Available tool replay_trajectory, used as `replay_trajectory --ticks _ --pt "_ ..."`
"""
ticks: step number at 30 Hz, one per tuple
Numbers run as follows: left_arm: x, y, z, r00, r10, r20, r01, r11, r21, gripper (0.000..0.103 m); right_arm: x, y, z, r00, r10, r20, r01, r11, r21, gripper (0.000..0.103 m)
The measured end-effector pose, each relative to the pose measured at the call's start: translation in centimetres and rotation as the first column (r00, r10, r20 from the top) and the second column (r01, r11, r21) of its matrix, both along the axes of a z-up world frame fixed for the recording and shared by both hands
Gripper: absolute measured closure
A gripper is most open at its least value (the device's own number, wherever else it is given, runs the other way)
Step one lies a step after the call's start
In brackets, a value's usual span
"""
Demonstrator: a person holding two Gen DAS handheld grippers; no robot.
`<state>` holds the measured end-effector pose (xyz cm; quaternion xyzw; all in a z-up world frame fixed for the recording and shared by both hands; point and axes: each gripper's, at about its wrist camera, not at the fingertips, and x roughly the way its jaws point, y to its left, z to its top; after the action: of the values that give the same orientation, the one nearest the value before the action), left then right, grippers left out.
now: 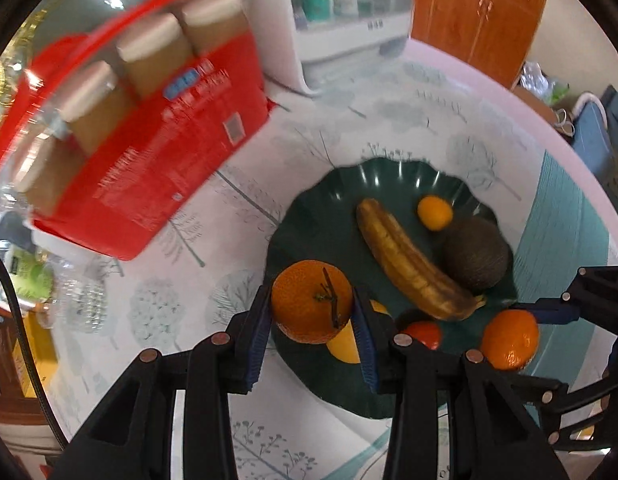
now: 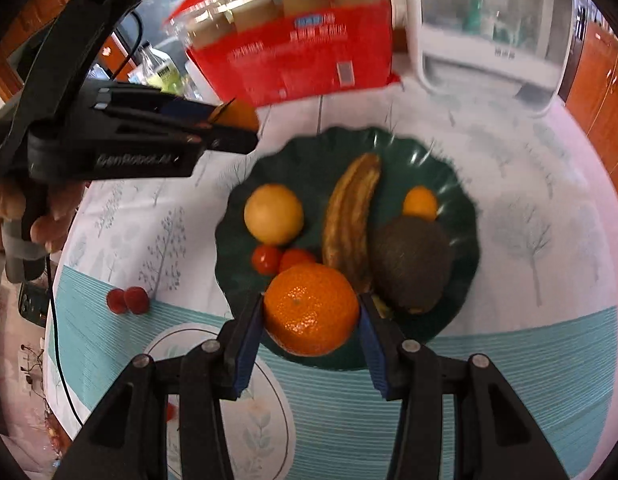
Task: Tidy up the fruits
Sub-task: 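Lower both fruits onto the green plate and open both tools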
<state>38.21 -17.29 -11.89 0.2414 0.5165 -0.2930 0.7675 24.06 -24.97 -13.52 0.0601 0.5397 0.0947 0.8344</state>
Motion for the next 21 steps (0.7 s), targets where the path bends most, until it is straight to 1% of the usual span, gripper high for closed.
replay_trajectory --ticks 3,5,6,8,10,14,15,18,19,21 --pt "0.3 0.0 -1.9 1.0 -0.005 -0.023 0.005 1.0 0.005 0.065 0.0 0.4 -0.8 1.0 -0.015 0.0 0.015 1.0 -0.02 0.056" --pt "0.6 0.0 -2.9 0.999 -0.01 -0.04 0.01 1.0 0.006 0.065 -0.1 0.6 -1.1 1.0 -0.029 0.011 0.03 0.998 -0.051 0.056" --pt "0.8 0.0 -3.2 0.999 -0.011 -0.046 0.011 1.0 0.005 0.065 -0.2 0.7 -1.1 0.999 -0.035 0.015 0.036 0.997 -0.07 0.056" --pt "1.3 0.3 -3.4 0.998 -0.012 -0.06 0.01 1.0 -0.022 0.065 -0.2 0.8 -1.4 0.998 -0.048 0.027 0.051 0.991 -0.12 0.056" --pt "1.8 0.4 -3.6 0.997 -0.009 -0.076 0.007 1.0 -0.027 0.065 -0.5 0.8 -1.4 0.998 -0.051 0.045 0.056 0.989 -0.136 0.056" --pt "2.3 0.9 -4.0 0.994 -0.026 -0.105 0.021 0.998 -0.051 0.065 -1.1 -0.3 -0.7 0.995 -0.053 0.082 0.058 0.996 -0.063 0.054" --pt "2.4 1.0 -4.0 0.993 -0.033 -0.115 0.026 0.998 -0.059 0.065 -1.1 -0.4 -0.7 0.995 -0.054 0.085 0.058 0.997 -0.056 0.052" --pt "2.6 1.1 -4.0 0.989 -0.056 -0.134 0.046 0.996 -0.073 0.063 -1.2 -1.1 -0.5 0.994 -0.059 0.095 0.064 0.996 -0.054 0.05" --pt "2.6 1.2 -4.0 0.989 -0.061 -0.139 0.05 0.996 -0.076 0.059 -1.3 -1.3 -0.5 0.993 -0.064 0.097 0.07 0.996 -0.051 0.05" --pt "2.6 1.3 -3.8 0.986 -0.074 -0.15 0.06 0.994 -0.091 0.056 -1.4 -1.7 -0.5 0.993 -0.075 0.092 0.08 0.996 -0.043 0.05"
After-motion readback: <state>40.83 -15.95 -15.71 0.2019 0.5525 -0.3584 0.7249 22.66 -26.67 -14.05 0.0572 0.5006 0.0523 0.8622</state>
